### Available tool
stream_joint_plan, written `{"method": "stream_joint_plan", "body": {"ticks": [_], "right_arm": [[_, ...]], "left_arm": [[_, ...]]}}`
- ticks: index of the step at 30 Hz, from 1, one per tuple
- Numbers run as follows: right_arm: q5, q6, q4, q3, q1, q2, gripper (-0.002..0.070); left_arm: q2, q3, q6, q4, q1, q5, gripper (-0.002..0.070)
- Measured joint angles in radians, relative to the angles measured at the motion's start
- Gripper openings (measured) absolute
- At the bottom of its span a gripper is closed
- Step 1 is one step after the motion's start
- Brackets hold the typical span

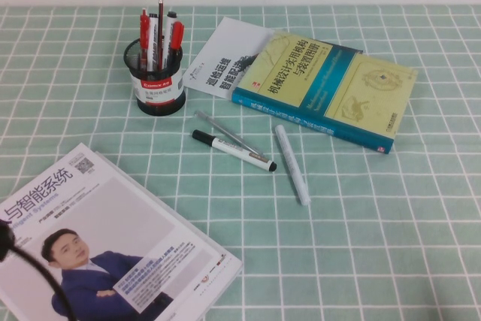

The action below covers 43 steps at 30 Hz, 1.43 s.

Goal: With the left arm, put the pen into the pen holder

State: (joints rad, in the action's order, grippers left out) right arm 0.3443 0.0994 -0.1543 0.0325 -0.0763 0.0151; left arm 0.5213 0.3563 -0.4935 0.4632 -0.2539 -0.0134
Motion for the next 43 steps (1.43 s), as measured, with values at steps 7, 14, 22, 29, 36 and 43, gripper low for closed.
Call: {"method": "stream_joint_plan", "body": {"ticks": [7, 14, 22, 29, 36, 43], "right_arm": [[0.000, 0.000, 0.000, 0.000, 0.000, 0.000, -0.0020], [0.000, 0.000, 0.000, 0.000, 0.000, 0.000, -0.0020], [0.000, 0.000, 0.000, 0.000, 0.000, 0.000, -0.0020], [0.000, 0.000, 0.000, 0.000, 0.000, 0.000, -0.0020], [0.000, 0.000, 0.000, 0.000, 0.000, 0.000, -0.0020], [0.000, 0.000, 0.000, 0.000, 0.000, 0.000, -0.0020]], "left_arm": [[-0.145, -0.145, 0.017, -0.027, 0.000, -0.007, 0.0000], [-0.393, -0.300, 0.318, -0.320, 0.051, 0.021, 0.0000], [-0.529, -0.381, 0.431, -0.463, 0.101, 0.040, 0.0000], [-0.529, -0.383, 0.436, -0.463, 0.101, -0.171, 0.0000], [-0.530, -0.381, 0.411, -0.442, 0.101, -0.355, 0.0000], [-0.530, -0.380, 0.411, -0.438, 0.101, -0.362, 0.0000]]}}
